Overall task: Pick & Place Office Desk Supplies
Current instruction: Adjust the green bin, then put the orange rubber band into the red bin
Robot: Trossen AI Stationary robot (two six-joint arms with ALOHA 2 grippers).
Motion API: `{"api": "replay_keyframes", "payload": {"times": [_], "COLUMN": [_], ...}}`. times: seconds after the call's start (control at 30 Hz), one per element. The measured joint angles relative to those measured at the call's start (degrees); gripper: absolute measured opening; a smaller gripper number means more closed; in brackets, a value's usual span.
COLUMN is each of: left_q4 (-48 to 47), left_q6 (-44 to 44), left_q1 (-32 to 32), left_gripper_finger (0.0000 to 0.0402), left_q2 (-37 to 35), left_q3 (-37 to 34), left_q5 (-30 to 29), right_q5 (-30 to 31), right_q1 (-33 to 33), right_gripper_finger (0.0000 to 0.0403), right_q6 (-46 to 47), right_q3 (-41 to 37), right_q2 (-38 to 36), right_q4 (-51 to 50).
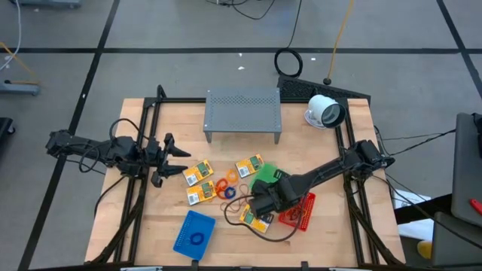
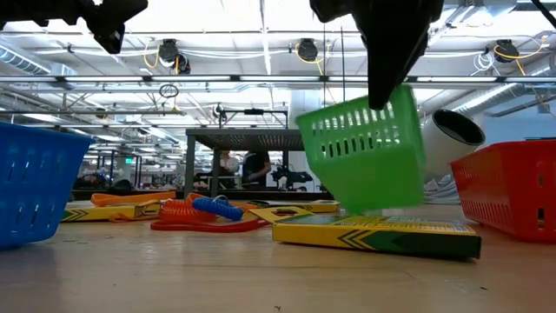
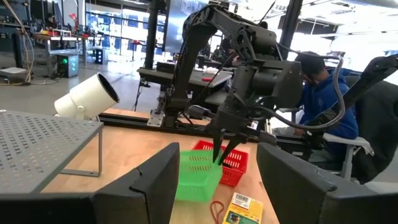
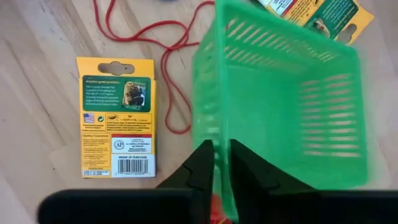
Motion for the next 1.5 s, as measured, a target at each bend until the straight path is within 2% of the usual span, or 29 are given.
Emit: {"api": "replay_keyframes", "payload": {"times": [0.33,0.57,0.63,0.83,1.0,1.1,1.23,1.37,1.43,1.5], "left_q4": [0.0,0.0,0.0,-2.0,-1.8,-1.9,-1.9,-1.9,-1.9,-1.7], "left_q6": [0.0,0.0,0.0,-1.9,-2.3,-2.7,-2.5,-0.2,1.1,2.5], "left_q1": [0.0,0.0,0.0,0.0,0.0,0.0,-0.1,-1.7,-2.8,-3.8], "left_gripper_finger": [0.0225,0.0225,0.0225,0.0225,0.0225,0.0225,0.0225,0.0225,0.0225,0.0225], "left_q2": [0.0,0.0,0.0,0.4,0.4,0.4,0.2,-0.5,-0.5,-0.7], "left_q3": [0.0,0.0,0.0,0.0,0.3,0.3,0.3,0.4,0.4,0.4], "left_q5": [0.0,0.0,0.0,-0.2,-0.2,0.3,0.3,0.4,0.4,0.3], "right_q5": [0.1,0.8,2.8,9.7,10.4,6.8,-4.1,-14.3,-17.9,-21.2], "right_q1": [0.0,0.0,0.0,0.3,-1.5,-3.8,-8.2,-13.1,-15.3,-17.5], "right_gripper_finger": [0.0115,0.0129,0.0129,0.0130,0.0130,0.0130,0.0130,0.0130,0.0130,0.0130], "right_q6": [0.0,0.3,-0.4,-7.7,-16.0,-20.1,-22.7,-22.3,-21.2,-20.9], "right_q3": [0.0,0.0,0.0,0.0,0.0,0.0,-0.1,0.0,-0.2,0.2], "right_q2": [0.0,-1.3,-2.5,-6.1,-7.4,-6.9,-4.1,-0.4,-0.2,1.8], "right_q4": [0.0,1.8,3.1,13.5,25.2,30.3,36.0,42.9,42.4,46.6]}}
